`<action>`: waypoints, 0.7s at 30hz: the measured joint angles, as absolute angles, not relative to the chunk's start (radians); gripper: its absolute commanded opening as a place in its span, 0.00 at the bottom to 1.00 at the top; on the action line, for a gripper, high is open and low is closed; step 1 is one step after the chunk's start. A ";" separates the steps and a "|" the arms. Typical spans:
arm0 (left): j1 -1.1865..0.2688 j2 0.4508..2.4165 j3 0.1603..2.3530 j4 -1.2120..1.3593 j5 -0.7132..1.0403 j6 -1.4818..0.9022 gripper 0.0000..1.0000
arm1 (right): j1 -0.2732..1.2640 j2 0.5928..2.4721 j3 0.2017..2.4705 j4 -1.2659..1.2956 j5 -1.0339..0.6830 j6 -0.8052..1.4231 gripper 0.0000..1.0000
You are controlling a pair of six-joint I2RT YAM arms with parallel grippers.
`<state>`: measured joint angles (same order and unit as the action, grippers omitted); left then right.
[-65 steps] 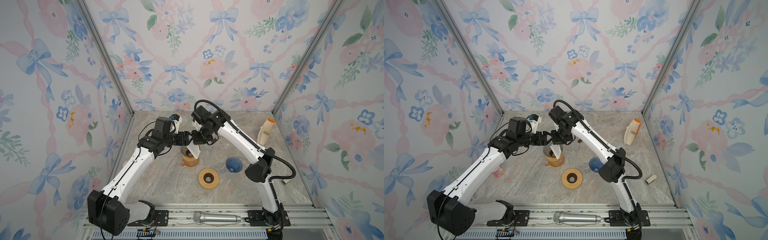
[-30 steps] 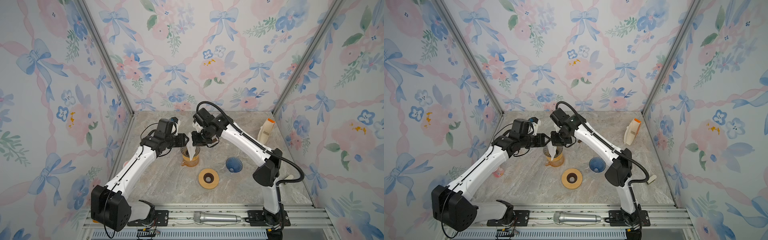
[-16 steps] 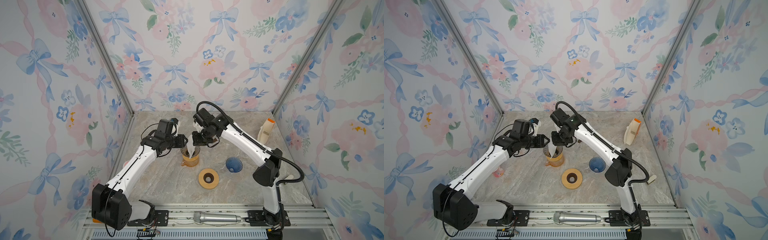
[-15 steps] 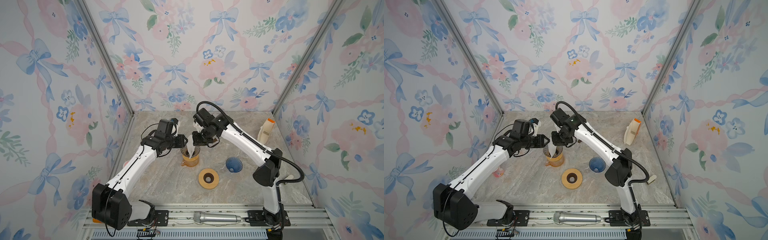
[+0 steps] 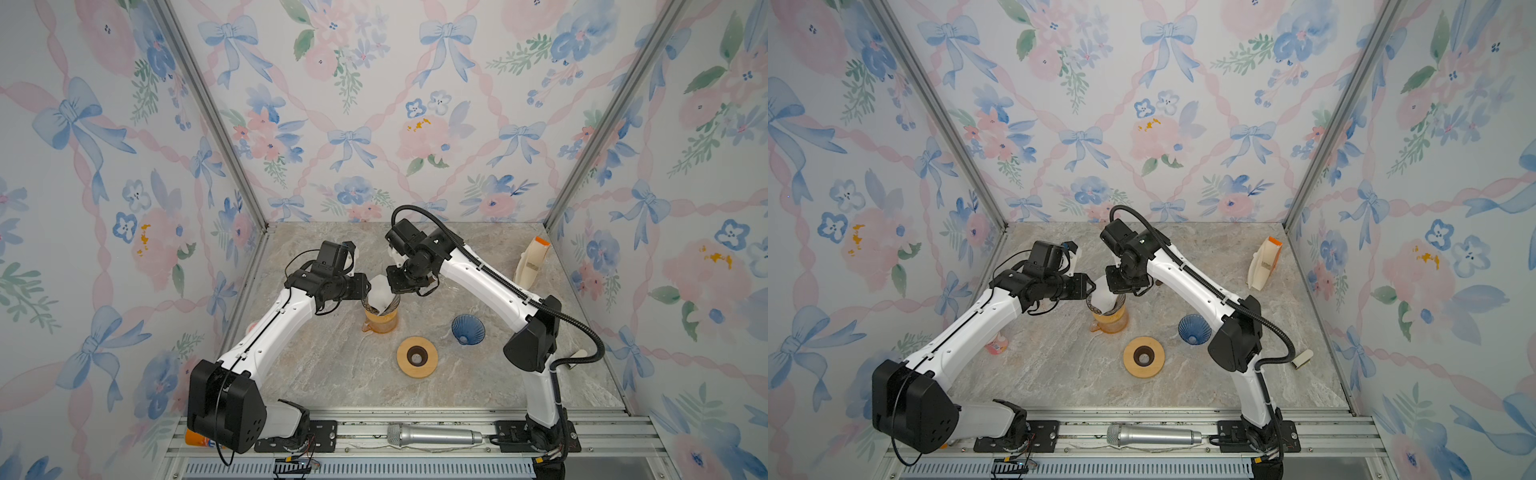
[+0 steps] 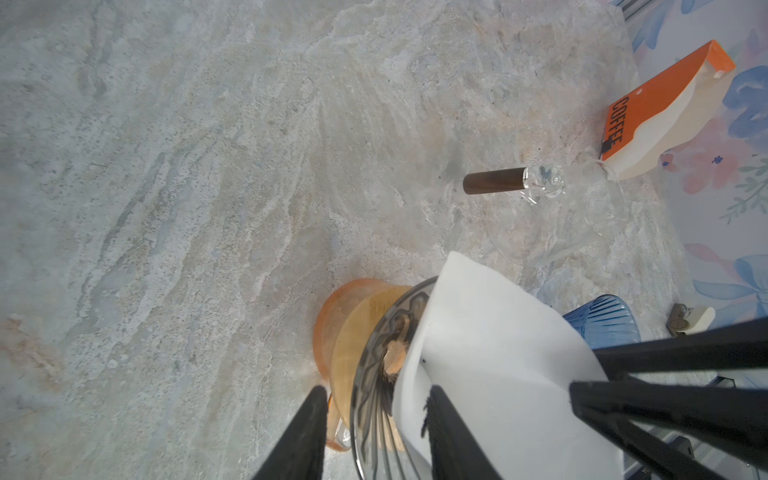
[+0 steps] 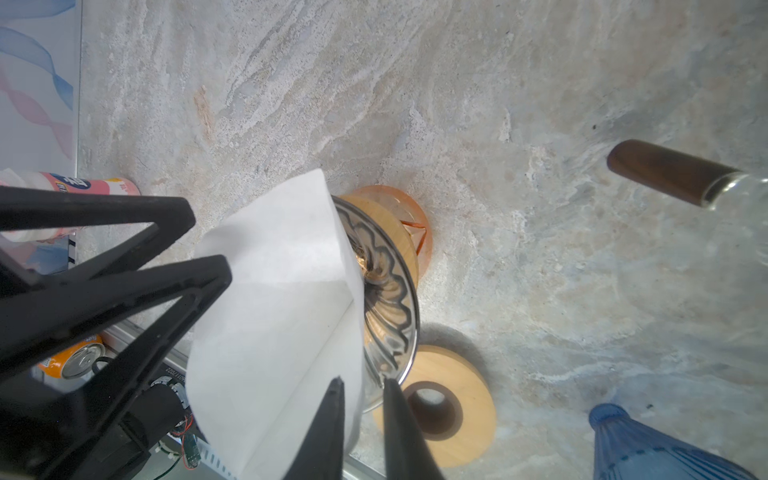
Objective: Place the coffee filter in the dripper
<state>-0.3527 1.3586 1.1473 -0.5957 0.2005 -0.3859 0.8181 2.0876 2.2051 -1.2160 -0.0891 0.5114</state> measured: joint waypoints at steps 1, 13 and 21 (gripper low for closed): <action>-0.353 1.359 1.147 -0.597 0.201 -0.385 0.42 | 0.818 2.091 2.205 -1.216 -0.089 0.508 0.21; -0.350 1.359 1.147 -0.601 0.201 -0.369 0.42 | 0.818 2.096 2.087 -1.180 -0.074 0.505 0.21; -0.343 1.372 1.141 -0.602 0.197 -0.367 0.42 | 0.818 2.096 2.075 -1.150 -0.075 0.504 0.25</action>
<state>-0.3431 1.3716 1.1412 -0.6018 0.1970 -0.3672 0.8181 2.0964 2.0750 -1.1496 -0.0750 0.5041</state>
